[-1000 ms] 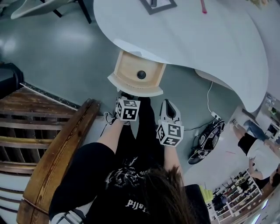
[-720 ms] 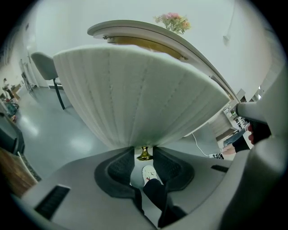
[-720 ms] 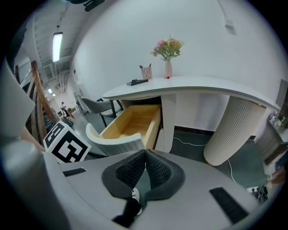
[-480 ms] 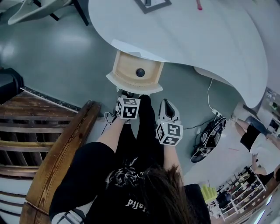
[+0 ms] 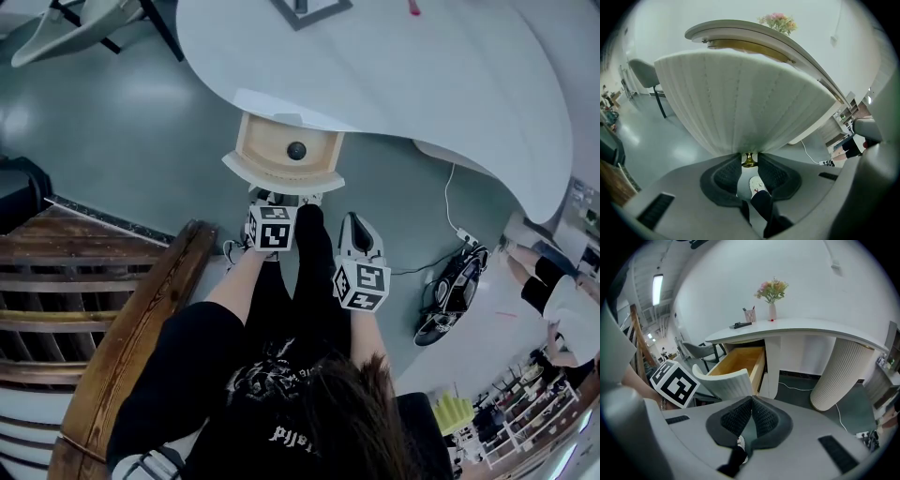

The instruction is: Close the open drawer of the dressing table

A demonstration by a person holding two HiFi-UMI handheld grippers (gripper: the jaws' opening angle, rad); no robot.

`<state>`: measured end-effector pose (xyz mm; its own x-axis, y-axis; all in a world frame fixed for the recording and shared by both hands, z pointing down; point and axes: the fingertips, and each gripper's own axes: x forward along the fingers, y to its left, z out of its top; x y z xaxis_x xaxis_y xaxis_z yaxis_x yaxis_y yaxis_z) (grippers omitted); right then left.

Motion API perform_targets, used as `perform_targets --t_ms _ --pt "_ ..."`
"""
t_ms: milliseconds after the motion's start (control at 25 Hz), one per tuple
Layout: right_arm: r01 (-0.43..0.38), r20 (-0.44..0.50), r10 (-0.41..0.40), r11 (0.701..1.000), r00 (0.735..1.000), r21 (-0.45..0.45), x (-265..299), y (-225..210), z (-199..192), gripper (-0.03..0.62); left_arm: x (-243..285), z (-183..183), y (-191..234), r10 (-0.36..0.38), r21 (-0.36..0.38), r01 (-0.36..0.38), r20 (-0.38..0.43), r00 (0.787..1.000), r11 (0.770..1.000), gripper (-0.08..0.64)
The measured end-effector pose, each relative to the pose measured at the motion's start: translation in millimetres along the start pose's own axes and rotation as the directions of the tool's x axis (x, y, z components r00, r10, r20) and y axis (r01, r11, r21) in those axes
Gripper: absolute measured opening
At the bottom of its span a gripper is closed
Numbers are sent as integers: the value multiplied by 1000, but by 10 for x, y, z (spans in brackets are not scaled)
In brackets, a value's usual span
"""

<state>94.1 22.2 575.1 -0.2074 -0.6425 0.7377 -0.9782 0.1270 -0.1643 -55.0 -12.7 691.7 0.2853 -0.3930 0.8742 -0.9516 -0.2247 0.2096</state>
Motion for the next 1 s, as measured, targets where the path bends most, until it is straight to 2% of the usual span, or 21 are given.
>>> perform_targets --t_ms 560,1000 --pt "-4 0 4 999 1000 -32 88 -74 71 26 121 238 -12 15 0 -15 25 1000 1000 120" --pt "-4 -5 4 999 1000 -50 212 -169 148 26 212 465 -9 1 31 -3 69 998 1000 120"
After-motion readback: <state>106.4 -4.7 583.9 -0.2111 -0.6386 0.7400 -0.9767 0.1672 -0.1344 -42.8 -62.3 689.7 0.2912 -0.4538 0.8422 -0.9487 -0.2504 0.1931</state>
